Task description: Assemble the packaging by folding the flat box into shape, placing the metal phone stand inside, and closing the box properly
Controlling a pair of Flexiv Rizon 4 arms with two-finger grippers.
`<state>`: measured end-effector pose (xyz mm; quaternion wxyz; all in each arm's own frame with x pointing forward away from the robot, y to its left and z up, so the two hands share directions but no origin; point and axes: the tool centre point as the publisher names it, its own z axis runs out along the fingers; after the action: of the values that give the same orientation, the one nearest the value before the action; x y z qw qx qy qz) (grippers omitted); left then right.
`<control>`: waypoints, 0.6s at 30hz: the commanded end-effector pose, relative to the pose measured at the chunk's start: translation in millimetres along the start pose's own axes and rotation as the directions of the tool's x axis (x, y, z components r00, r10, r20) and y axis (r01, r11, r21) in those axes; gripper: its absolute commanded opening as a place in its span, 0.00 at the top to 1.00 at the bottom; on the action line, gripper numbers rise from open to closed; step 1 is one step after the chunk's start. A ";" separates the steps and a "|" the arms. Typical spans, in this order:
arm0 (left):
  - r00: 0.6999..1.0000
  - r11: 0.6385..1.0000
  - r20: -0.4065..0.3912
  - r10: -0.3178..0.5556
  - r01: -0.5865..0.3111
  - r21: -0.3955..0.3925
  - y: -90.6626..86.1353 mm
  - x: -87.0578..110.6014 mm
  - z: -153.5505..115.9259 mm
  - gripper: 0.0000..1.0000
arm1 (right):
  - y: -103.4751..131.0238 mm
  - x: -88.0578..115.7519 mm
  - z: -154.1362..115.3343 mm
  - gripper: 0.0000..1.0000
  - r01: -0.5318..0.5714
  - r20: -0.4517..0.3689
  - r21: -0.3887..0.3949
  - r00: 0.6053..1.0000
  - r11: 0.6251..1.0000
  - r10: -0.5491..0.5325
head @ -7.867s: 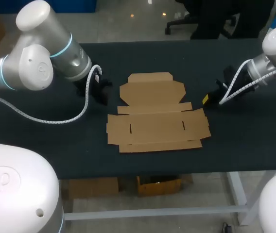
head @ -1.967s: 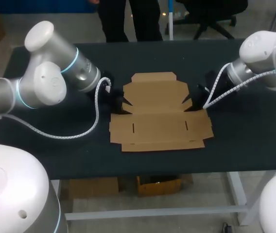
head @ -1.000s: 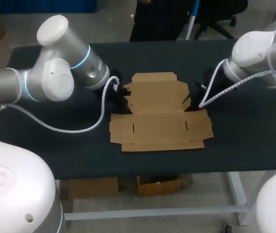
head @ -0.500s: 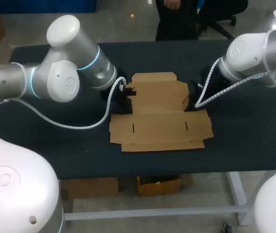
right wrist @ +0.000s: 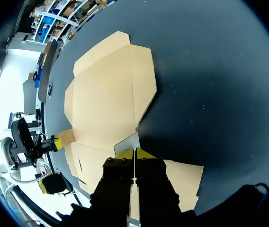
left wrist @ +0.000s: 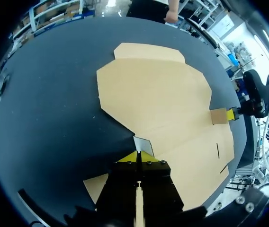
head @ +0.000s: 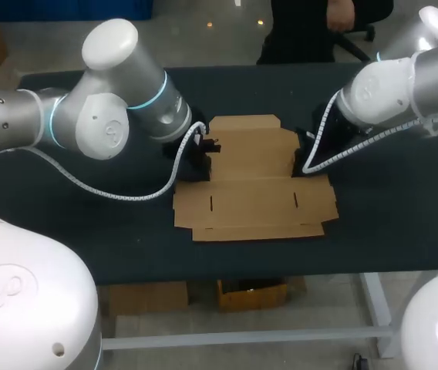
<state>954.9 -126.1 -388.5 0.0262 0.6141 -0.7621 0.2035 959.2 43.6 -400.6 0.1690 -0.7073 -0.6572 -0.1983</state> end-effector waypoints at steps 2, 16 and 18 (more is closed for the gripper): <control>1.000 1.000 0.004 0.007 -0.007 0.002 0.6 6.8 0.6 1.00 | -2.1 3.6 0.6 1.00 -0.004 0.018 -0.008 1.000 1.000 0.004; 1.000 1.000 0.000 0.029 -0.029 -0.003 1.3 18.7 5.2 1.00 | -1.2 6.5 6.3 1.00 -0.027 0.057 -0.014 0.998 1.000 0.028; 1.000 1.000 0.000 0.031 -0.031 -0.004 1.4 19.6 5.9 1.00 | -0.8 6.8 7.5 1.00 -0.026 0.056 -0.012 0.998 1.000 0.027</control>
<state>949.8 -142.7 -387.9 0.0278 0.6012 -0.7719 0.2048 958.8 49.6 -402.7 0.1527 -0.7210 -0.6511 -0.1813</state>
